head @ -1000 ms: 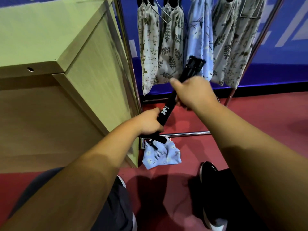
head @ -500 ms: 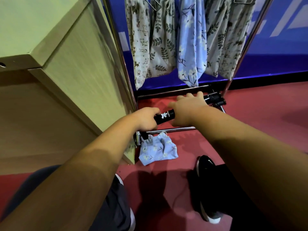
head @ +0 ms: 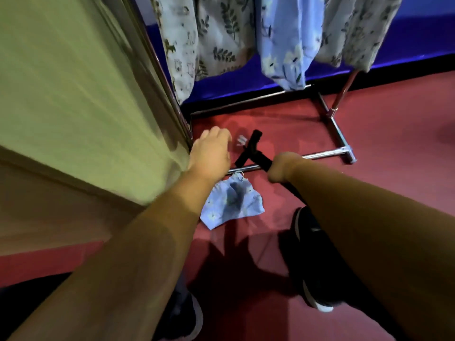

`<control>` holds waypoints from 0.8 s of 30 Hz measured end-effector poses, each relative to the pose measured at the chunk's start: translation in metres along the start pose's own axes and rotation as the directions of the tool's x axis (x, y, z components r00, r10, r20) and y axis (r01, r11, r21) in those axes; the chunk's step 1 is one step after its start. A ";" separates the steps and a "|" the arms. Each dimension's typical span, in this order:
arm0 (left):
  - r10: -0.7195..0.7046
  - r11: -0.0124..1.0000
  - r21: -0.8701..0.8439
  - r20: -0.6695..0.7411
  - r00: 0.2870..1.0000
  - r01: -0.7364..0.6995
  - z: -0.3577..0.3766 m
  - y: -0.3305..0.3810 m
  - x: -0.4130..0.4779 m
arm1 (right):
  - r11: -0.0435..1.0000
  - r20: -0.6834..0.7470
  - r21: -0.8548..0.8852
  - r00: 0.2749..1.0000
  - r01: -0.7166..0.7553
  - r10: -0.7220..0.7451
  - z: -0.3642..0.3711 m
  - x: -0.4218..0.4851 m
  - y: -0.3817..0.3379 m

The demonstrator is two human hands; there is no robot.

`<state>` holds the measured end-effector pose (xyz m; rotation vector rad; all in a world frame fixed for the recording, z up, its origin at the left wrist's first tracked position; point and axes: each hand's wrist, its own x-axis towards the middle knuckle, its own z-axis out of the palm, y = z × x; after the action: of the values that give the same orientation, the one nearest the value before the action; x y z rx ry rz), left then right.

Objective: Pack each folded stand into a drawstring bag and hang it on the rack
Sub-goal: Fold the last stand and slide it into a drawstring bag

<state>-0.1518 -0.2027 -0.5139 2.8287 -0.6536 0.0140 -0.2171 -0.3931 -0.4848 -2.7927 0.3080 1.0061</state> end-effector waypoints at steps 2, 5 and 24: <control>-0.182 0.965 -0.158 0.178 0.967 0.210 0.035 -0.014 0.008 | 0.994 0.022 0.093 0.998 -0.064 0.062 0.018 0.024 0.009; -0.336 0.895 -0.141 0.412 0.847 0.424 0.085 -0.039 0.013 | 0.975 0.097 0.199 0.992 -0.101 0.083 0.036 0.055 0.011; -0.417 0.869 0.055 0.614 0.670 0.491 0.206 -0.084 -0.014 | 0.745 0.201 0.617 0.966 -0.253 0.161 0.103 0.126 -0.007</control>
<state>-0.1369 -0.1708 -0.7337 2.7673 -0.0037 -1.0334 -0.1832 -0.3820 -0.6435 -2.0846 0.7951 0.9016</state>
